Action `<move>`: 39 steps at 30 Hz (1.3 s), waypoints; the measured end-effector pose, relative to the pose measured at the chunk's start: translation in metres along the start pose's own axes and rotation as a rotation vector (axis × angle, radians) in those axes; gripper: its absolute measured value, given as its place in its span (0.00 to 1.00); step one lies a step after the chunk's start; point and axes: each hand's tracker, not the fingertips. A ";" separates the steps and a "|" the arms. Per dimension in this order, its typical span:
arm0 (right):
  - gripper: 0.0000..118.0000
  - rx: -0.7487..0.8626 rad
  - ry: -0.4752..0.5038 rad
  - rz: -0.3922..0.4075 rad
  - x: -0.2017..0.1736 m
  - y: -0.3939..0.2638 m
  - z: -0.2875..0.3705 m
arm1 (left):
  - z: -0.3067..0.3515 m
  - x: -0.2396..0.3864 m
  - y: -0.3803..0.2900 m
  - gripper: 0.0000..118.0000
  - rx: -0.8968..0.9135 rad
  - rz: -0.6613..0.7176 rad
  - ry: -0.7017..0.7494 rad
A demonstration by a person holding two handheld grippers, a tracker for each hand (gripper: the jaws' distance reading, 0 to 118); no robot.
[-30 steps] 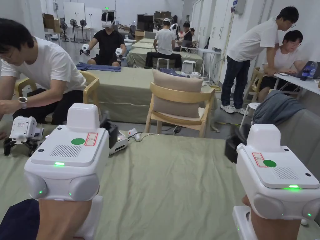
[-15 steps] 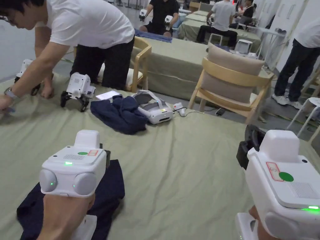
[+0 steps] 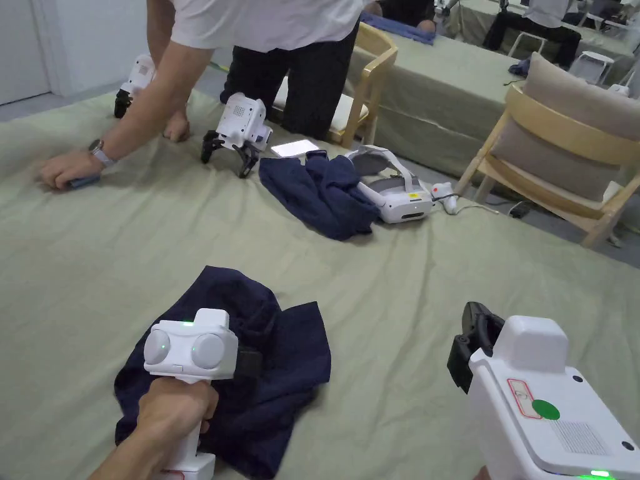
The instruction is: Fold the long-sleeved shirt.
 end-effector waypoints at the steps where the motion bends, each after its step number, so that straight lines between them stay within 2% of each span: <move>1: 0.00 -0.006 0.004 0.000 0.002 -0.001 0.000 | 0.012 0.006 0.002 0.77 0.108 -0.072 0.111; 3: 0.00 -0.009 -0.002 0.002 0.006 -0.006 0.004 | 0.024 0.018 0.000 0.54 0.131 -0.195 0.064; 4: 0.00 -0.011 -0.007 0.003 0.009 -0.007 0.004 | 0.031 0.020 0.001 0.38 0.230 -0.207 0.084; 5: 0.00 -0.018 -0.008 -0.003 0.014 -0.008 0.005 | 0.039 0.020 0.002 0.31 0.224 -0.161 0.104; 7: 0.00 -0.014 -0.010 -0.016 0.023 -0.011 0.018 | 0.063 0.022 -0.001 0.28 0.256 -0.114 0.015; 8: 0.00 -0.007 -0.014 -0.019 0.029 -0.012 0.023 | 0.080 0.031 -0.012 0.27 0.159 -0.059 -0.045; 12: 0.00 0.034 -0.063 -0.047 0.064 -0.007 0.055 | 0.173 0.089 -0.006 0.26 0.480 -0.179 -0.157; 16: 0.00 0.090 -0.136 -0.096 0.108 0.001 0.094 | 0.246 0.159 0.000 0.26 0.661 -0.244 -0.310; 19: 0.00 0.127 -0.190 -0.119 0.142 0.006 0.124 | 0.277 0.214 -0.009 0.26 0.720 -0.284 -0.439; 20: 0.00 0.139 -0.208 -0.130 0.155 0.007 0.134 | 0.281 0.238 -0.014 0.26 0.722 -0.347 -0.448; 22: 0.00 0.151 -0.246 -0.141 0.176 0.006 0.151 | 0.273 0.280 -0.025 0.26 0.708 -0.388 -0.451; 25: 0.00 0.150 -0.312 -0.140 0.203 -0.001 0.175 | 0.222 0.338 -0.055 0.26 0.585 -0.464 -0.453; 27: 0.00 0.131 -0.351 -0.133 0.217 -0.011 0.186 | 0.166 0.368 -0.080 0.26 0.439 -0.489 -0.441; 29: 0.00 0.097 -0.376 -0.133 0.228 -0.024 0.195 | 0.097 0.397 -0.111 0.26 0.251 -0.556 -0.356; 30: 0.00 0.083 -0.392 -0.140 0.232 -0.029 0.197 | 0.067 0.406 -0.126 0.27 0.166 -0.537 -0.345; 32: 0.00 0.044 -0.397 -0.137 0.238 -0.042 0.200 | 0.016 0.421 -0.154 0.31 0.011 -0.565 -0.319; 33: 0.00 0.018 -0.415 -0.135 0.240 -0.049 0.201 | 0.001 0.426 -0.167 0.42 -0.047 -0.567 -0.290; 35: 0.00 -0.025 -0.404 -0.124 0.246 -0.061 0.198 | -0.006 0.427 -0.184 0.81 -0.092 -0.593 -0.311; 36: 0.00 -0.035 -0.407 -0.125 0.245 -0.065 0.198 | -0.001 0.429 -0.186 0.90 -0.062 -0.600 -0.316; 39: 0.00 -0.056 -0.404 -0.124 0.245 -0.072 0.193 | 0.043 0.425 -0.170 0.90 0.070 -0.622 -0.367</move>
